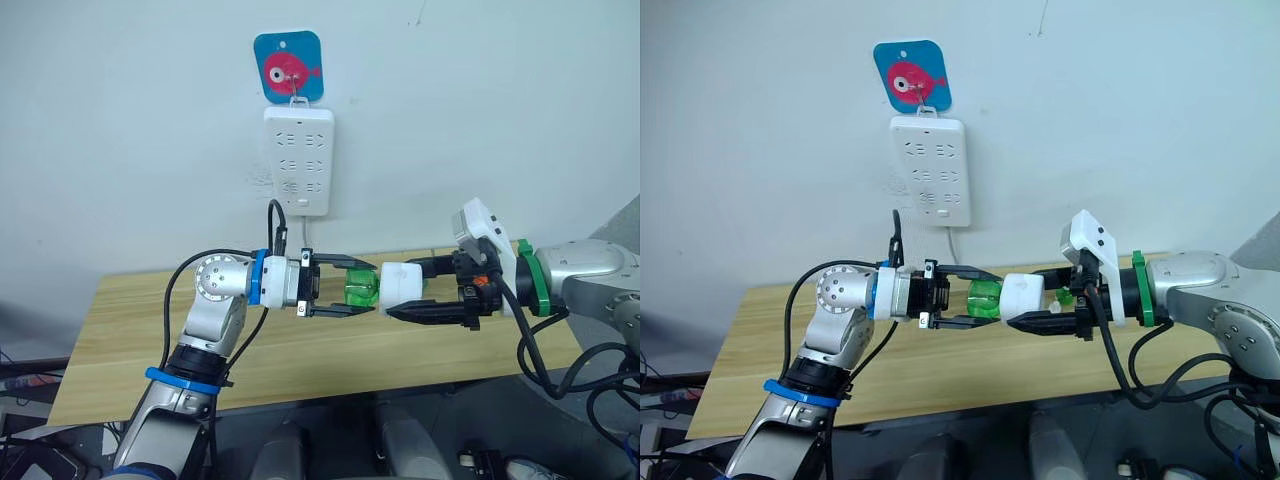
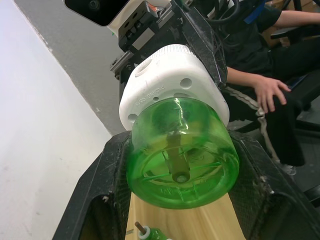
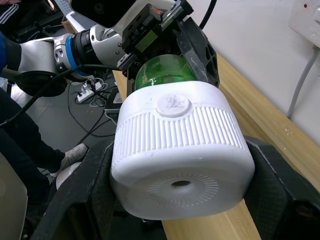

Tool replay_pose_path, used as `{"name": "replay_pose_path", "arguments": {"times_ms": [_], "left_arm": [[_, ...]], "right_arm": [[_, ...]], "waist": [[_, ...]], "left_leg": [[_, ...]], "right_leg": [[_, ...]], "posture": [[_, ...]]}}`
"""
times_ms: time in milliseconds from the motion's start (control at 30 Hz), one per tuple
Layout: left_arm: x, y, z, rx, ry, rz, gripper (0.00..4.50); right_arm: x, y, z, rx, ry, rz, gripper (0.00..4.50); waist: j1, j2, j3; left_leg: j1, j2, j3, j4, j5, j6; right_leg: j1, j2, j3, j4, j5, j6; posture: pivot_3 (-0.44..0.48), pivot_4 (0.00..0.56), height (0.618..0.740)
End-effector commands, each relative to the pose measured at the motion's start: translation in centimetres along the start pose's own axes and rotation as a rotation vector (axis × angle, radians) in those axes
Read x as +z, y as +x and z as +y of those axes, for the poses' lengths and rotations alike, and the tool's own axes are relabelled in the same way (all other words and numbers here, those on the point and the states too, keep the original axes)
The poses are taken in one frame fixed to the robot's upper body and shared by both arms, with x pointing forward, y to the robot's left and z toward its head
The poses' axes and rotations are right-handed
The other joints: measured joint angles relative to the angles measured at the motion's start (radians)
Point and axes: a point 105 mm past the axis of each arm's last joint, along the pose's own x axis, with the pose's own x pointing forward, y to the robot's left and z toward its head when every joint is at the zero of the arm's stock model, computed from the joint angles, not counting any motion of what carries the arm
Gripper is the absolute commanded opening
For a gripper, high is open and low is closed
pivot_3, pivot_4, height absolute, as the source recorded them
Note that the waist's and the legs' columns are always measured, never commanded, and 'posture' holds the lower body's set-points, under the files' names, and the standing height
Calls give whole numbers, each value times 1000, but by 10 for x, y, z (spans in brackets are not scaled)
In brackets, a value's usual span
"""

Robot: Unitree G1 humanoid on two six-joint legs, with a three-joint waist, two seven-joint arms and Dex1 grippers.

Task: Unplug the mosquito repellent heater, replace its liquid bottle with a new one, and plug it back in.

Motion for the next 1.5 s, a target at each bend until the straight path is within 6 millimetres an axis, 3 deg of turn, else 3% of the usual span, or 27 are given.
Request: {"name": "replay_pose_path", "arguments": {"times_ms": [33, 100, 133, 200, 300, 333, 433, 533, 633, 767, 967, 1167, 1300, 1400, 1500], "left_arm": [[17, 5, 7, 19, 17, -65, 2224], [16, 3, 12, 50, -9, -46, 2224], [13, 1, 13, 45, -29, -23, 2949], [10, -3, 12, 14, -99, 24, 3539], [-4, -18, 8, -40, -377, 188, 4456], [-7, -25, 7, -36, -483, 241, 4500], [-10, -44, 0, -51, -821, 351, 4500], [-7, -48, -7, -80, -986, 396, 4500], [-5, -40, -1, -54, -1063, 375, 4500], [-11, -20, 11, -23, -993, 383, 4500], [-15, 0, 14, -65, -866, 396, 4500], [-11, 11, 17, -119, -902, 363, 4500], [-9, 14, 9, -190, -939, 373, 4500], [-10, 14, 4, -221, -951, 385, 3898], [-10, 15, 1, -236, -954, 387, 2974]], "right_arm": [[9, 0, 8, 32, -46, -28, 3038], [9, 0, 8, 31, -55, -29, 3038], [9, -1, 7, 29, -65, -25, 3038], [8, -3, 4, 12, -95, -11, 3038], [7, -7, 0, -8, -163, 24, 3038], [7, -9, -2, -15, -194, 40, 3038], [5, -14, -9, -39, -369, 127, 3038], [-1, -18, -20, -32, -682, 279, 3038], [-3, -18, -28, 10, -943, 380, 3038], [9, -12, -34, 82, -1174, 402, 3038], [14, -1, -28, 157, -1260, 365, 3038], [13, 4, -22, 214, -1283, 347, 3038], [13, 7, -19, 234, -1286, 336, 3038], [13, 8, -18, 241, -1286, 330, 3038], [13, 9, -16, 247, -1285, 326, 3038]], "waist": [[-1, 0, 0], [-1, 0, 0], [-1, 0, 0], [-1, 0, 0], [-7, 0, 0], [-9, 0, 0], [-12, 0, 0], [-14, 0, 0], [-15, 0, 0], [-21, 0, 0], [-34, 0, 0], [-34, 0, 0], [-35, 0, 0], [-35, 0, 0], [-35, 0, 0]], "left_leg": [[0, 0, 0, 0, 0, 0], [0, 0, 0, 0, 0, 0], [0, 0, 0, 0, 0, 0], [0, 0, 0, 0, 0, 0], [0, 0, -1, 0, 0, 0], [0, 0, -1, 0, 0, 0], [0, 0, -2, -1, 0, 0], [0, 0, -1, -1, 0, 0], [0, 0, 0, -1, 0, 0], [0, 0, 0, 0, 0, -1], [0, 0, -1, -1, 1, -2], [0, -1, -2, -1, 1, -1], [0, -1, -2, -1, 1, -1], [0, -1, -2, -1, 1, -1], [0, -1, -2, -1, 1, -1]], "right_leg": [[0, 0, 0, 0, 0, 0], [0, 0, 0, 0, 0, 0], [0, 0, 0, 0, 0, 0], [0, 0, 0, 0, 0, 0], [0, 1, 0, 0, 0, 0], [0, 1, -1, 0, 0, 0], [0, 2, -1, 0, 0, 0], [-1, 1, -1, 0, -1, 1], [-1, 1, -1, 0, -1, 2], [-1, 0, 0, 0, -1, 1], [-2, -5, 0, 1, -1, 0], [-2, -5, -1, 1, -1, 0], [-2, -5, -1, 1, -1, 0], [-2, -5, -1, 1, -1, 0], [-2, -5, -1, 1, -1, 0]], "posture": [[-205, 143, 730], [-206, 144, 730], [-207, 144, 730], [-210, 145, 730], [-210, 145, 730], [-210, 145, 730], [-208, 145, 730], [-213, 144, 730], [-221, 144, 730], [-222, 144, 730], [-225, 144, 730], [-226, 142, 730], [-230, 141, 730], [-230, 141, 730], [-234, 143, 730]]}}
